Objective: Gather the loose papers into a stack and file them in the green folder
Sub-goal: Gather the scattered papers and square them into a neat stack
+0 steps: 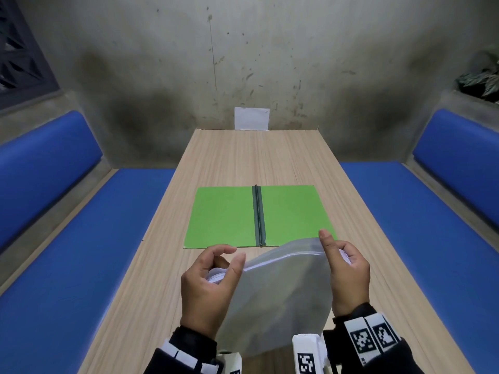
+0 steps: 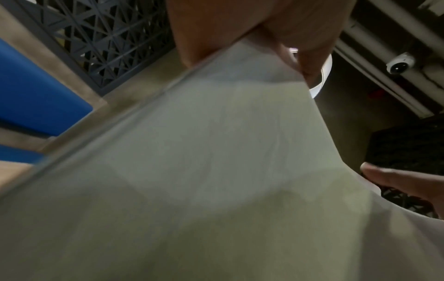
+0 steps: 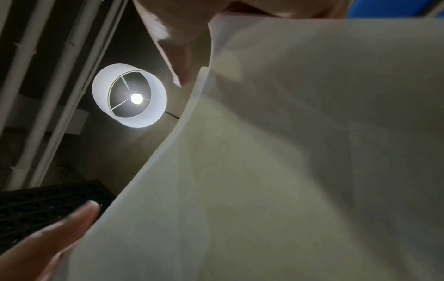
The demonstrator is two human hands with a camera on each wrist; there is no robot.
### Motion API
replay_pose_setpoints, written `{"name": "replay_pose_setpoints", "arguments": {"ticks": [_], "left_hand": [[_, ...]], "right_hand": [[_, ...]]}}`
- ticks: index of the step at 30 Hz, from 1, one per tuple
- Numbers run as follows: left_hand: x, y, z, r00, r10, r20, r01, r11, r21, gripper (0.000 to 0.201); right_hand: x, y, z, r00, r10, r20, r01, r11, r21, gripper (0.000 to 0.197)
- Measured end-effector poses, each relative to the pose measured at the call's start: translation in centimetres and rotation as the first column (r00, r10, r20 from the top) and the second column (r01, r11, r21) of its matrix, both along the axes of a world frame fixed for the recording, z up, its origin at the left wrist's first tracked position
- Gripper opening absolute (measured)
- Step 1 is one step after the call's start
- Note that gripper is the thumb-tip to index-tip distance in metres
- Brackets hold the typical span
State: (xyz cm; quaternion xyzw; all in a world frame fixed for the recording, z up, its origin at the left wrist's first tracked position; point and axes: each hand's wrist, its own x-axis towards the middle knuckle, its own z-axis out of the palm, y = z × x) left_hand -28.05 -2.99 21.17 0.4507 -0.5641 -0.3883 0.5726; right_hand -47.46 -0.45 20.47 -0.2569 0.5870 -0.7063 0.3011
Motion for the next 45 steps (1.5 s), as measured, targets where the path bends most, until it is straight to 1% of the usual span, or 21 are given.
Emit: {"name": "replay_pose_setpoints", "arguments": {"ticks": [2,5,8,9,10,12,13,15,18,22,26,28,30,32,34,35,37,39,40,42,45], "left_hand": [[0.6,0.1,0.0,0.998,-0.062,-0.014,0.062,0.998,-0.007,0.035],[1.9,0.1,-0.7,0.987,-0.164,-0.003,0.164,0.986,0.029,0.059],[3.1,0.0,-2.6,0.956,-0.294,-0.025,0.294,0.944,0.149,0.067],[3.3,0.0,-3.6,0.946,-0.325,-0.011,0.320,0.922,0.220,0.074],[3.5,-0.1,-4.8,0.943,-0.334,-0.007,0.320,0.897,0.306,0.078],[3.6,-0.2,-6.4,0.952,-0.306,-0.020,0.285,0.858,0.427,0.060],[3.5,-0.1,-6.6,0.953,-0.302,-0.018,0.280,0.856,0.435,0.048],[3.2,0.1,-6.2,0.942,-0.336,-0.022,0.316,0.860,0.400,0.044],[3.1,-0.1,-5.2,0.932,-0.360,-0.048,0.350,0.856,0.380,0.044],[3.2,-0.4,-4.7,0.924,-0.379,-0.054,0.375,0.867,0.327,0.048],[3.7,-0.4,-4.6,0.906,-0.420,-0.052,0.403,0.820,0.407,0.022],[4.4,-0.9,-4.5,0.905,-0.423,-0.039,0.403,0.825,0.397,0.048],[5.1,-1.6,-3.3,0.930,-0.367,-0.021,0.351,0.868,0.353,0.073],[5.8,-2.1,-1.1,0.930,-0.352,0.108,0.315,0.912,0.263,0.054],[6.3,-2.2,1.4,0.866,-0.326,0.379,0.294,0.945,0.141,0.031],[6.3,-2.2,2.3,0.812,-0.313,0.493,0.306,0.947,0.098,0.033],[5.6,-1.9,3.5,0.727,-0.315,0.610,0.355,0.933,0.060,0.034],[4.4,-1.5,3.9,0.710,-0.405,0.576,0.437,0.895,0.090,0.030],[3.9,-1.3,3.5,0.705,-0.465,0.535,0.483,0.868,0.118,0.029],[3.1,-1.1,2.6,0.716,-0.525,0.461,0.499,0.846,0.188,0.025],[3.7,-1.0,1.3,0.796,-0.487,0.360,0.393,0.867,0.305,0.033]], "right_hand": [[-0.3,-0.2,-0.4,1.000,-0.018,-0.005,0.018,1.000,0.014,0.030],[-0.6,-0.2,-0.9,1.000,-0.014,-0.005,0.014,1.000,0.017,0.025],[-0.8,0.3,-1.3,0.991,0.133,0.034,-0.132,0.990,-0.042,0.018],[-1.1,0.7,-1.8,0.976,0.218,0.006,-0.217,0.975,-0.044,0.021],[-1.1,1.1,-2.1,0.956,0.292,-0.019,-0.292,0.956,-0.026,0.038],[-0.9,1.9,-3.1,0.903,0.429,0.006,-0.429,0.901,0.064,0.070],[-0.9,2.1,-3.9,0.885,0.464,0.028,-0.464,0.878,0.119,0.073],[-0.9,2.3,-4.7,0.893,0.444,0.076,-0.451,0.872,0.192,0.061],[-1.2,2.4,-4.4,0.928,0.368,0.060,-0.373,0.914,0.159,0.055],[-1.4,2.7,-3.2,0.920,0.391,0.035,-0.392,0.913,0.117,0.039],[-1.5,2.7,-5.0,0.889,0.456,0.050,-0.454,0.861,0.228,0.028],[-1.3,2.6,-5.6,0.895,0.443,0.056,-0.440,0.854,0.278,0.014],[-1.3,2.4,-5.8,0.906,0.422,0.029,-0.410,0.860,0.305,0.017],[-1.2,2.1,-5.0,0.913,0.405,-0.049,-0.368,0.870,0.329,0.019],[-1.3,2.0,-3.6,0.870,0.435,-0.231,-0.354,0.879,0.320,0.030],[-1.2,2.1,-2.6,0.810,0.467,-0.354,-0.375,0.878,0.299,0.027],[-0.5,2.2,-0.4,0.612,0.508,-0.607,-0.426,0.858,0.289,0.009],[0.5,2.3,1.5,0.410,0.469,-0.782,-0.437,0.854,0.283,0.021],[0.8,2.2,2.1,0.362,0.450,-0.816,-0.432,0.857,0.281,0.024],[0.8,1.9,2.1,0.362,0.390,-0.847,-0.401,0.885,0.237,0.023],[-1.4,1.7,0.1,0.495,0.258,-0.830,-0.196,0.963,0.182,0.037]]}}
